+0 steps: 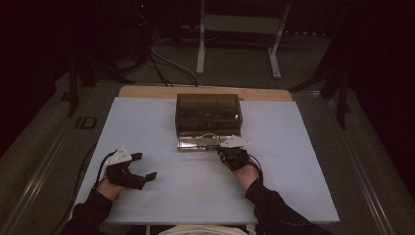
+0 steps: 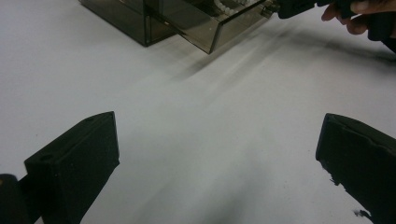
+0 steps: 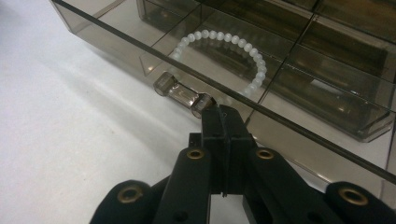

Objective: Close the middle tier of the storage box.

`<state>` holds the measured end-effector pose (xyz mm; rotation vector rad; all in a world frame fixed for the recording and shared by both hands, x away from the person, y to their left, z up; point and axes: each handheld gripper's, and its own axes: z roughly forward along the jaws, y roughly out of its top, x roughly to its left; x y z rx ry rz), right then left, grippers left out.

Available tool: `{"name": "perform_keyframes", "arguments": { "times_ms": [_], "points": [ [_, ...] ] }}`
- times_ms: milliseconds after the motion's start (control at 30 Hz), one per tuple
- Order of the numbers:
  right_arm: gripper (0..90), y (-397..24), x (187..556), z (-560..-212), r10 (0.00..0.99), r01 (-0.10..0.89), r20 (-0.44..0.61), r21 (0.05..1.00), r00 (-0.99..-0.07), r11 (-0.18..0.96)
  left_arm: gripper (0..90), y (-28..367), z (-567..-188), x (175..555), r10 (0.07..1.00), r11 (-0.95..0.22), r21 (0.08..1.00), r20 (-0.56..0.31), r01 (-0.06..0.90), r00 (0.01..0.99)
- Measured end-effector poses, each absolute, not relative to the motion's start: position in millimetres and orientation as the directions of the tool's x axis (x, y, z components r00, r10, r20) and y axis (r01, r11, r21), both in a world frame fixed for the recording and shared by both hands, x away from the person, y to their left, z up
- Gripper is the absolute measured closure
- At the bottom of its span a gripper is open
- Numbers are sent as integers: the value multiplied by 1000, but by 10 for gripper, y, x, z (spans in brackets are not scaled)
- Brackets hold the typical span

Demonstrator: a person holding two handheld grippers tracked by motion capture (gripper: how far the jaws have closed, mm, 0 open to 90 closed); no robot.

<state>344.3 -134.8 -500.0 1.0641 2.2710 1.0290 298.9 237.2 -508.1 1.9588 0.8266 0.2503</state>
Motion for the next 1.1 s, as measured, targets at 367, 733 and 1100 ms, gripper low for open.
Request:
{"name": "perform_keyframes", "arguments": {
  "times_ms": [367,733,1100],
  "points": [
    [897,-1343,3473,-4992,788,468,-68,772,-611,430,9,2369,-5083,2989,641,-316,838,-156,444,751],
    [897,-1340,3503,-4989,791,467,-69,774,-608,427,9,2373,-5083,2990,641,-315,838,-158,445,751],
    [897,-1332,3532,-4985,793,464,-75,777,-604,426,9,2373,-5085,2991,642,-315,838,-157,445,750]
  ]
}}
